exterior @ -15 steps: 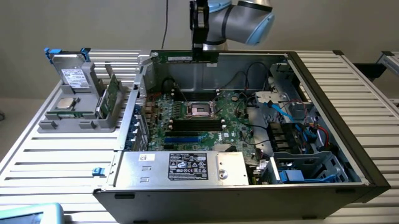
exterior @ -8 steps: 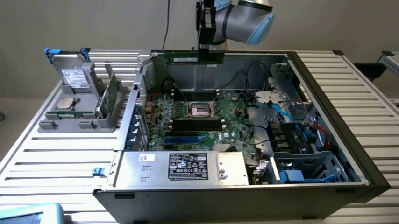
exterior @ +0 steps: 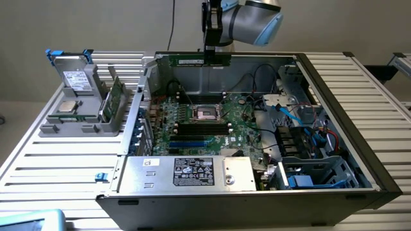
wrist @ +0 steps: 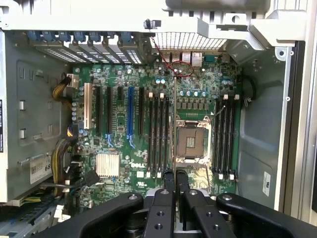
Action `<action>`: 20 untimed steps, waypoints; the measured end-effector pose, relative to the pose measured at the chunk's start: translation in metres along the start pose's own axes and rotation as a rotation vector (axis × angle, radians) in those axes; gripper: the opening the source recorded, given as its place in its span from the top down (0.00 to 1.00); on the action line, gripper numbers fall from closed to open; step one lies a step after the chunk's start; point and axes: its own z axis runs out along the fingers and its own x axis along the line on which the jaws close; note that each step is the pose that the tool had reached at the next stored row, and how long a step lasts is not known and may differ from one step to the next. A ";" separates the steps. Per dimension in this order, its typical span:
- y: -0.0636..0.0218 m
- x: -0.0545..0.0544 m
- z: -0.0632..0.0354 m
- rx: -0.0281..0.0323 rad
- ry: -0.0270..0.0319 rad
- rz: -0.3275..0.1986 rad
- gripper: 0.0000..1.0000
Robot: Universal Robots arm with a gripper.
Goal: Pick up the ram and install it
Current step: 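Insert the ram into the slot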
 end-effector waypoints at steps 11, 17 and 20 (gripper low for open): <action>-0.0001 0.000 0.0042 0.0003 0.0011 0.000 0.87; -0.0001 0.000 0.0093 0.0004 0.0031 0.000 0.87; -0.0002 0.000 0.0138 0.0001 0.0068 0.000 0.87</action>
